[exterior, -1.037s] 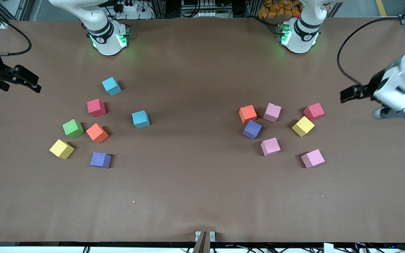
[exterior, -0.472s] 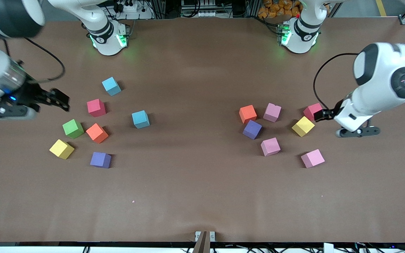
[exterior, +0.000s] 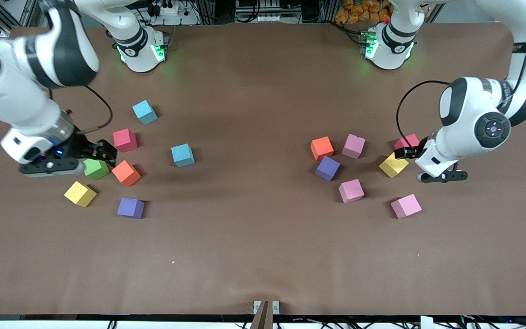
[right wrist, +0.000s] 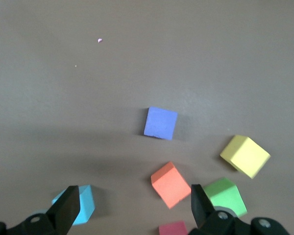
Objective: Form number 2 with 11 blocks
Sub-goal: 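Grasp the yellow block with the left gripper while the right gripper grasps orange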
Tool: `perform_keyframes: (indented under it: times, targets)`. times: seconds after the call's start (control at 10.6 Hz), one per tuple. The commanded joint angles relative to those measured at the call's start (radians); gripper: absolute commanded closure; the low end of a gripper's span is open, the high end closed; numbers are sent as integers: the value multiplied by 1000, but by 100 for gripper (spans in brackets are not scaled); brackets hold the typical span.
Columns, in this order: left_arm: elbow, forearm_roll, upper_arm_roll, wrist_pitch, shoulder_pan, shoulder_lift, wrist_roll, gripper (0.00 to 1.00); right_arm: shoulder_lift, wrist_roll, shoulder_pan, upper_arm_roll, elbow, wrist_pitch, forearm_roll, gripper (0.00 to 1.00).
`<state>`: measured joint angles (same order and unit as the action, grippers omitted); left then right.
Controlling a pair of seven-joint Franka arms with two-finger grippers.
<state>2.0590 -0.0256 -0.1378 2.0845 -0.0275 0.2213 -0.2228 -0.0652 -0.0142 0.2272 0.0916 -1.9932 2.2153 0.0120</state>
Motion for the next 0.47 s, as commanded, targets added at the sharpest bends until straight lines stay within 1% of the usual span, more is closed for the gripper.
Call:
perform_keyframes:
  times: [0.0, 0.09, 0.19, 0.28, 0.38]
  targets:
    - [64, -17, -5, 112, -45, 7, -161, 0, -2, -134, -5, 0, -120, 154, 14, 0]
    - [55, -26, -3, 123, -31, 36, -297, 0, -16, -145, -8, 2, -125, 156, 14, 0]
    - [53, -27, -3, 161, -20, 71, -385, 0, -34, -154, -15, 0, -134, 168, 14, 0]
    - [53, -27, -3, 205, -16, 99, -453, 0, -68, -162, -14, 0, -136, 200, 16, 0]
    - [53, -27, -3, 221, -8, 107, -507, 0, -111, -218, -19, 2, -134, 227, 16, 0]
